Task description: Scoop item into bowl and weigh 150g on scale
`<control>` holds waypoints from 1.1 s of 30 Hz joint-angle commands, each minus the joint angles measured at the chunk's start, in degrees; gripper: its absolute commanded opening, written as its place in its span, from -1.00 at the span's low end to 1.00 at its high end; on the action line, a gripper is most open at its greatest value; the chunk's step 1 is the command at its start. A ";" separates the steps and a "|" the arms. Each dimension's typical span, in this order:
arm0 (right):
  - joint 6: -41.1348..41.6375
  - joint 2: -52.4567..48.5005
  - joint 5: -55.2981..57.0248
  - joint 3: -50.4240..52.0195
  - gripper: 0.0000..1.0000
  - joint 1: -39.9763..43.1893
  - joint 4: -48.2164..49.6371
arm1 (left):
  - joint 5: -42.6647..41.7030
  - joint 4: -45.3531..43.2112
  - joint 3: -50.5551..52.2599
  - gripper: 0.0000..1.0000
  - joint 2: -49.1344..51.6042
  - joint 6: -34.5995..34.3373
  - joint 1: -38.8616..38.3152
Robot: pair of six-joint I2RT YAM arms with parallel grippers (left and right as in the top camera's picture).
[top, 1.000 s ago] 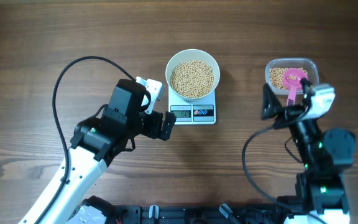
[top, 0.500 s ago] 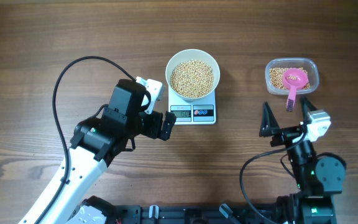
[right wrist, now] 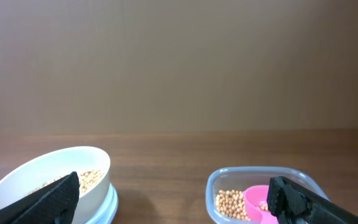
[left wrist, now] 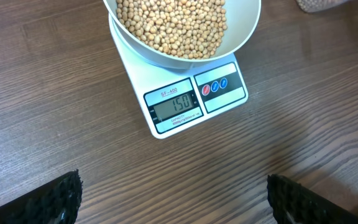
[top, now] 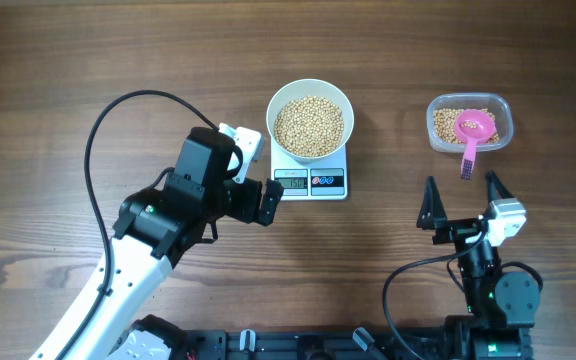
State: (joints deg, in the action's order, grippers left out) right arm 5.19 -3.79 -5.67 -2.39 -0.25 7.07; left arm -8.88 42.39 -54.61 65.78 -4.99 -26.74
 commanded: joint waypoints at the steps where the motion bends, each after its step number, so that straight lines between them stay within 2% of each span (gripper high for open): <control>1: -0.50 2.62 2.23 2.12 0.99 -0.22 0.35 | -0.50 -0.15 -0.24 1.00 0.22 1.14 -0.15; 8: -0.44 3.61 3.69 2.12 1.00 -0.22 -3.58 | -0.50 -0.15 -0.24 1.00 0.22 1.14 -0.15; 11: 1.99 3.61 3.65 2.12 1.00 -0.22 -7.13 | -0.50 -0.15 -0.24 1.00 0.22 1.14 -0.15; 17: -2.89 3.61 3.72 2.10 0.99 -0.22 -7.08 | -0.50 -0.13 -0.24 1.00 0.22 1.14 -0.15; 33: -2.03 3.58 3.08 2.10 0.99 -0.22 -7.02 | -0.50 -0.15 -0.24 1.00 0.22 1.14 -0.15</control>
